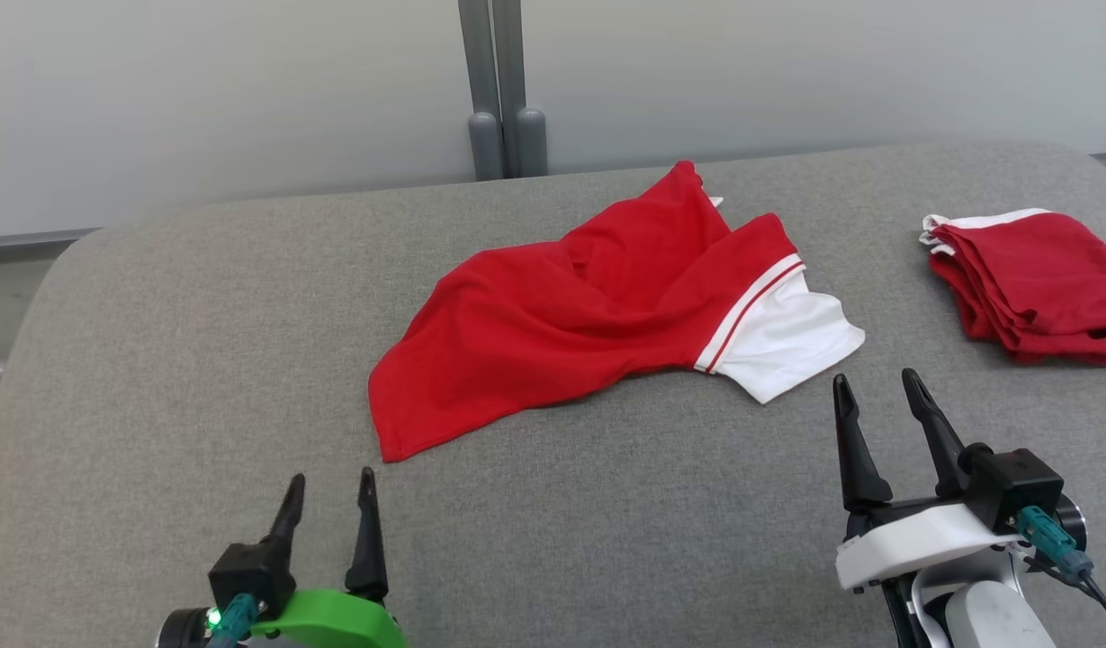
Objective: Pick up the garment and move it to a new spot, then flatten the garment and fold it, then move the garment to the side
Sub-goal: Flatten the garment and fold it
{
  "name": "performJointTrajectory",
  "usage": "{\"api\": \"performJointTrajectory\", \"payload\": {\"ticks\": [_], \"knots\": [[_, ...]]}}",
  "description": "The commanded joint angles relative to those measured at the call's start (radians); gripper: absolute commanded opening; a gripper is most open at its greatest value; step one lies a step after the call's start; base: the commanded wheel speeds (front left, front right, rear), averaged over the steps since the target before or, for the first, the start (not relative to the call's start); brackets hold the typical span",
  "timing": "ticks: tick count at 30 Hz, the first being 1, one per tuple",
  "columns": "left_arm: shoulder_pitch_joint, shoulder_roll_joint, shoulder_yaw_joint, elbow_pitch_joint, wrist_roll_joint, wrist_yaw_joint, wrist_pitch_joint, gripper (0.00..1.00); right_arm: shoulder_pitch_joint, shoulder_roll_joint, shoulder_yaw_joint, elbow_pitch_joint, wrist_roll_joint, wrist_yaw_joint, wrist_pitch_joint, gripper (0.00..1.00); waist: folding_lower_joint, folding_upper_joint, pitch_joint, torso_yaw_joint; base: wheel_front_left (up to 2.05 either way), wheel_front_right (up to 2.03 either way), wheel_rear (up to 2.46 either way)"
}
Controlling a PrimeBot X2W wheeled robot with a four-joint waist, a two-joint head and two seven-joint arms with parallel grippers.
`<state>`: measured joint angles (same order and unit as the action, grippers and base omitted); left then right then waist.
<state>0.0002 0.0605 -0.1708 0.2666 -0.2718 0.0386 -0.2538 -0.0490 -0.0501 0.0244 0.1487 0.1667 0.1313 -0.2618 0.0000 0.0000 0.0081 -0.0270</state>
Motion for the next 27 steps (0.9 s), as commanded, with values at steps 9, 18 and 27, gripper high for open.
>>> {"api": "performJointTrajectory", "payload": {"ticks": [9,18,27], "knots": [[-0.206,-0.006,-0.044,0.234,-0.085,-0.019,0.151,1.00,-0.057,-0.001,0.013,-0.007,-0.013,-0.001,-0.004,1.00,0.0000,0.0000,0.101,-0.016,0.00,0.00,0.00],[-0.374,-0.008,-0.057,0.421,-0.138,0.022,0.205,1.00,-0.091,-0.001,0.005,-0.002,-0.024,-0.001,-0.004,1.00,0.0000,0.0000,0.164,-0.042,0.00,0.00,0.00],[-0.438,-0.009,-0.096,0.506,-0.154,0.081,0.248,1.00,-0.098,-0.001,0.000,-0.002,-0.023,-0.001,-0.004,1.00,0.0000,0.0000,0.169,-0.045,0.00,0.00,0.00]]}}
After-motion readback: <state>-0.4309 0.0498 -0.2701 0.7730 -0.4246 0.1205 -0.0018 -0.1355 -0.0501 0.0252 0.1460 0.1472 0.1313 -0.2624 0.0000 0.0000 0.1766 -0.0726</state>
